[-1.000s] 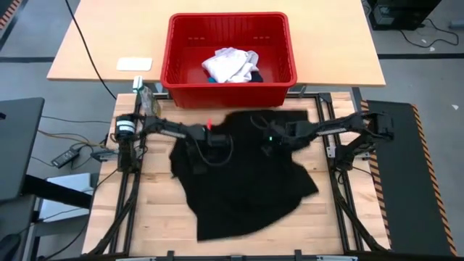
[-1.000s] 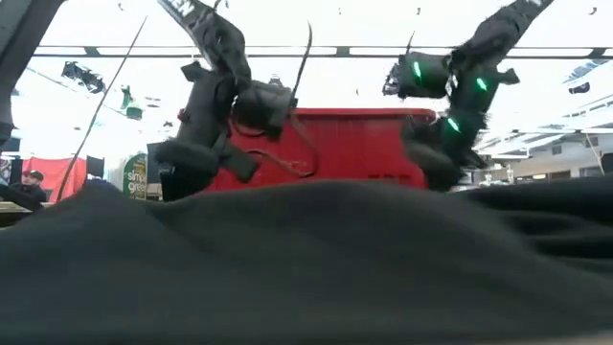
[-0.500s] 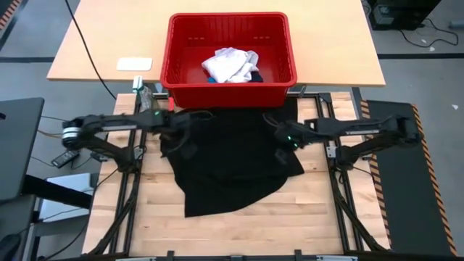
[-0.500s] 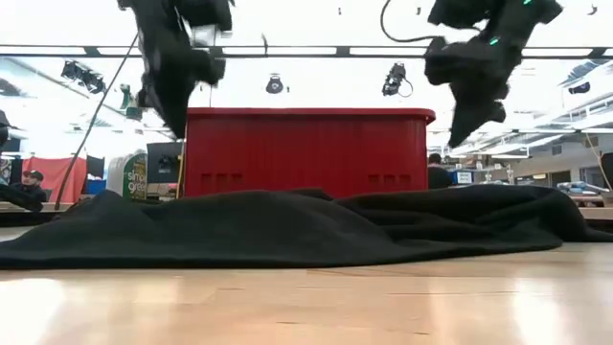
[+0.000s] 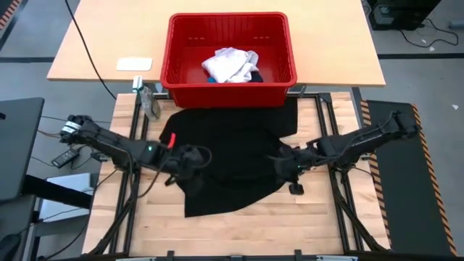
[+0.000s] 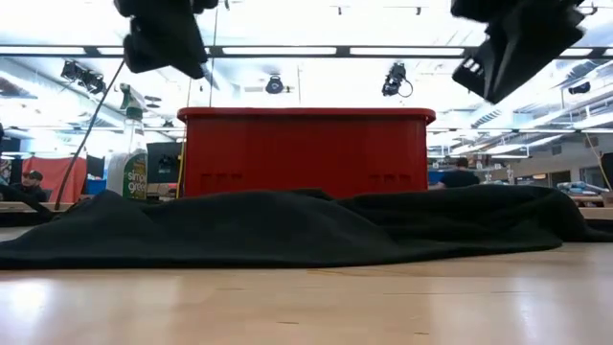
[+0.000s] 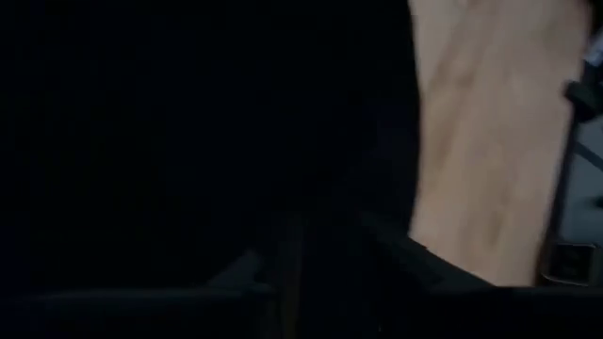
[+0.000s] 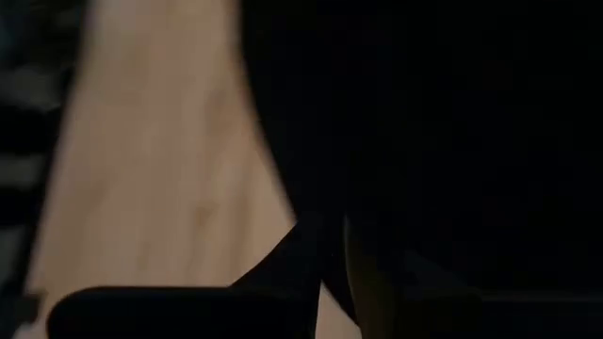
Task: Fold laundry
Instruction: Fold the black shirt on the table
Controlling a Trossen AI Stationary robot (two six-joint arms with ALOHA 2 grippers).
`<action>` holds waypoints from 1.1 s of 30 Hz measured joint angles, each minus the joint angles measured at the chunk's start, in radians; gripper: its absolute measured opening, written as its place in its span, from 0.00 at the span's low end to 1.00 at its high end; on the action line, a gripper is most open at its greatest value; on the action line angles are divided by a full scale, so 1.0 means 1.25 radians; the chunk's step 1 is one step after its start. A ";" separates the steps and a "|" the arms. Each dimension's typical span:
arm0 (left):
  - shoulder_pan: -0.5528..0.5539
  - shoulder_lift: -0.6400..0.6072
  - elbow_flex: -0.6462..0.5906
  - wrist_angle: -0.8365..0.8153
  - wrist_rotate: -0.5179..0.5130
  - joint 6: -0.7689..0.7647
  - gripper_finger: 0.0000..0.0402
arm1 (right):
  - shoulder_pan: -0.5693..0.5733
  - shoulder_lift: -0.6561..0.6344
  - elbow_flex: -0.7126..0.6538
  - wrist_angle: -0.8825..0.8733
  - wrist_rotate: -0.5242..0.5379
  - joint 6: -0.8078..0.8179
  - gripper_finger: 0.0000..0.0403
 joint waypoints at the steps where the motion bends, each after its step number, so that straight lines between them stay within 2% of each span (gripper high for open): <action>1: -0.018 0.009 0.000 0.005 0.000 -0.011 0.30 | 0.005 0.013 0.000 0.024 -0.022 -0.012 0.15; 5: -0.099 0.047 0.000 0.034 0.002 -0.056 0.37 | 0.020 0.072 0.000 0.110 -0.038 0.022 0.15; 9: -0.182 0.106 0.001 0.071 0.003 -0.082 0.39 | 0.053 0.136 0.001 0.126 -0.037 0.034 0.15; 13: -0.249 0.179 0.001 0.136 0.005 -0.081 0.39 | 0.088 0.194 0.001 0.124 0.004 0.031 0.15; 17: -0.294 0.254 0.001 0.171 0.024 -0.020 0.39 | 0.115 0.238 0.001 0.124 0.028 0.016 0.15; 20: -0.310 0.298 0.001 0.186 0.025 -0.015 0.39 | 0.128 0.261 0.001 0.116 0.035 0.013 0.17; 24: -0.301 0.349 0.001 0.177 0.024 -0.013 0.39 | 0.142 0.281 0.001 0.079 0.091 0.006 0.21; 33: -0.258 0.399 0.002 0.154 0.010 0.033 0.39 | 0.132 0.273 -0.010 0.006 0.167 -0.002 0.39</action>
